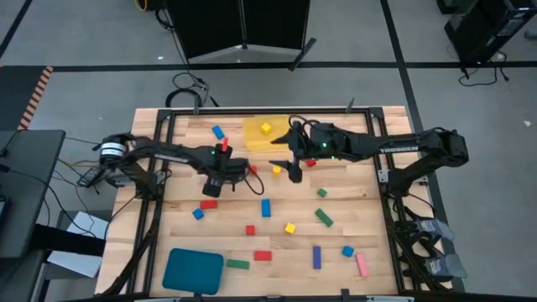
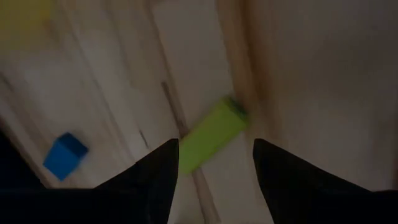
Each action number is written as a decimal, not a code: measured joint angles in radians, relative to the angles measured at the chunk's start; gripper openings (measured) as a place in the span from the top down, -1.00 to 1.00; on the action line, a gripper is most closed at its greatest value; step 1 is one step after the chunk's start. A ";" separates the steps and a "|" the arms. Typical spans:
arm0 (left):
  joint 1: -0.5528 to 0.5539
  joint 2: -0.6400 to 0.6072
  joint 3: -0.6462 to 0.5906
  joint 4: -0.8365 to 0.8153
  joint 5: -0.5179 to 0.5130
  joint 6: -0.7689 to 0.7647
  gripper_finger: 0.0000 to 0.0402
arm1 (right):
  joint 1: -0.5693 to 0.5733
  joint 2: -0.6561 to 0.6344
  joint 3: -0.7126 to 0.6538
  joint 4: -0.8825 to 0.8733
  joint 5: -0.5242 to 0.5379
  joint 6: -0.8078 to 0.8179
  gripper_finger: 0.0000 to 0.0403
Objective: Sort blocks by size
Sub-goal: Put the light green rectangular block into the blue bin, then put the red game piece into the yellow bin
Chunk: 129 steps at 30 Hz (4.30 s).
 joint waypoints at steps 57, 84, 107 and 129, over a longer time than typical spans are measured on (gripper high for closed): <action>-0.447 -0.248 0.097 -0.043 0.294 -0.440 0.53 | 0.203 -0.233 -0.409 -0.239 0.592 0.427 -0.42; -0.957 0.095 0.189 0.162 0.552 -1.393 -0.57 | -0.124 0.047 -0.409 -0.229 0.386 0.485 -0.70; -0.915 -0.192 0.265 0.148 -0.417 -0.922 -0.45 | -0.146 0.238 -0.407 -0.077 0.404 0.477 0.21; -0.316 -0.213 0.098 0.409 -0.176 -0.646 -0.23 | -0.188 0.227 -0.132 0.285 0.330 0.203 0.24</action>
